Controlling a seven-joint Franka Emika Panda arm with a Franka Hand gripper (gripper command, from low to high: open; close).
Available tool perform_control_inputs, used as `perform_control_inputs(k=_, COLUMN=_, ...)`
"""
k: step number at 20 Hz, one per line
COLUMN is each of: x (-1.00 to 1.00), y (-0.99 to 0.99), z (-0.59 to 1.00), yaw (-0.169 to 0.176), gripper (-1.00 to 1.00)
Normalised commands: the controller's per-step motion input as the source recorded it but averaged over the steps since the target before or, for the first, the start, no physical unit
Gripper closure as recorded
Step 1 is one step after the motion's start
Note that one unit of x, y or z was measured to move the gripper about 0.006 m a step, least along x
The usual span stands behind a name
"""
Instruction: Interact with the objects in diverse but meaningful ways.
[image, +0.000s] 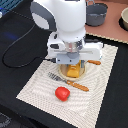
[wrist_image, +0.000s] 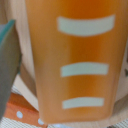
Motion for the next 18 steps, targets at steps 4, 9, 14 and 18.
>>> perform_control_inputs(k=4, x=-0.04, y=0.31, z=0.74, yaw=0.000, gripper=-1.00)
perform_control_inputs(k=9, x=-0.16, y=0.65, z=0.88, yaw=0.002, gripper=-1.00)
perform_control_inputs(k=14, x=-0.16, y=0.89, z=0.61, yaw=0.019, gripper=-1.00)
perform_control_inputs(k=18, x=-0.11, y=0.94, z=0.43, yaw=0.005, gripper=-1.00)
